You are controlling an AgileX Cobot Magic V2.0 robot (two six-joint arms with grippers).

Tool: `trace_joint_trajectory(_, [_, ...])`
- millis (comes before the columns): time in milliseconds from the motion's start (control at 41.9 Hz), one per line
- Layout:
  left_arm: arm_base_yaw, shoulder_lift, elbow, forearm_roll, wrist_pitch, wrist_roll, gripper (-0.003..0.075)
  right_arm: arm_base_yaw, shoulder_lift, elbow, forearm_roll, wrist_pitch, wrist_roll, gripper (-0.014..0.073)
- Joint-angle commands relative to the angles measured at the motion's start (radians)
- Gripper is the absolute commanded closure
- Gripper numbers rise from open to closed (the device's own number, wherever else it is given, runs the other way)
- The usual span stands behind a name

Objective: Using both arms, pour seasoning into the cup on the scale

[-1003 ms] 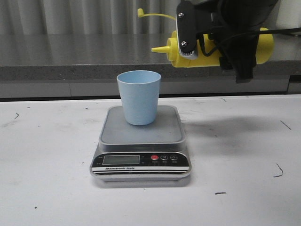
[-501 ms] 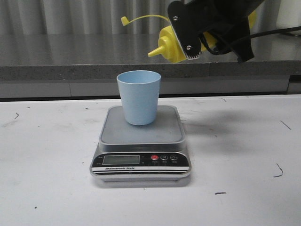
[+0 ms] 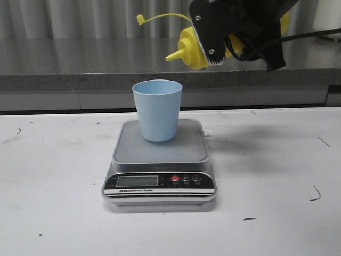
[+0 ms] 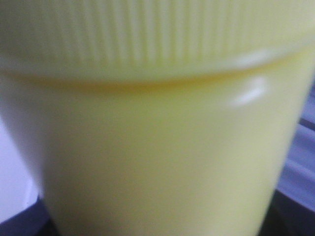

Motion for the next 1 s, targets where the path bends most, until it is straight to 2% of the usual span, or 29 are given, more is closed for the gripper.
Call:
trace_joint_trajectory(0, [-0.006,0.007,-0.025,-0.004,-0.072,-0.004,0.0365,-0.002,-0.053,-0.041,-0.030,0.033,0.052,0.0279])
trace_joint_trajectory(215, [-0.006,0.007,-0.025,-0.004,-0.072,-0.004,0.0365,-0.002,-0.053,-0.041,0.124,0.033,0.204,0.0279])
trace_joint_trajectory(454, [-0.006,0.007,-0.025,-0.004,-0.072,-0.004,0.0365,-0.003,-0.053,-0.041,0.384,0.048,0.426,0.0279])
trace_joint_trajectory(740, [-0.006,0.007,-0.025,-0.004,-0.072,-0.004,0.0365,-0.005,-0.073,-0.041,0.523,0.192,0.472,0.0279])
trace_joint_trajectory(979, [-0.006,0.007,-0.025,-0.004,-0.072,-0.004,0.0365,-0.057,-0.159,-0.041,0.713,0.104,0.487,0.0279])
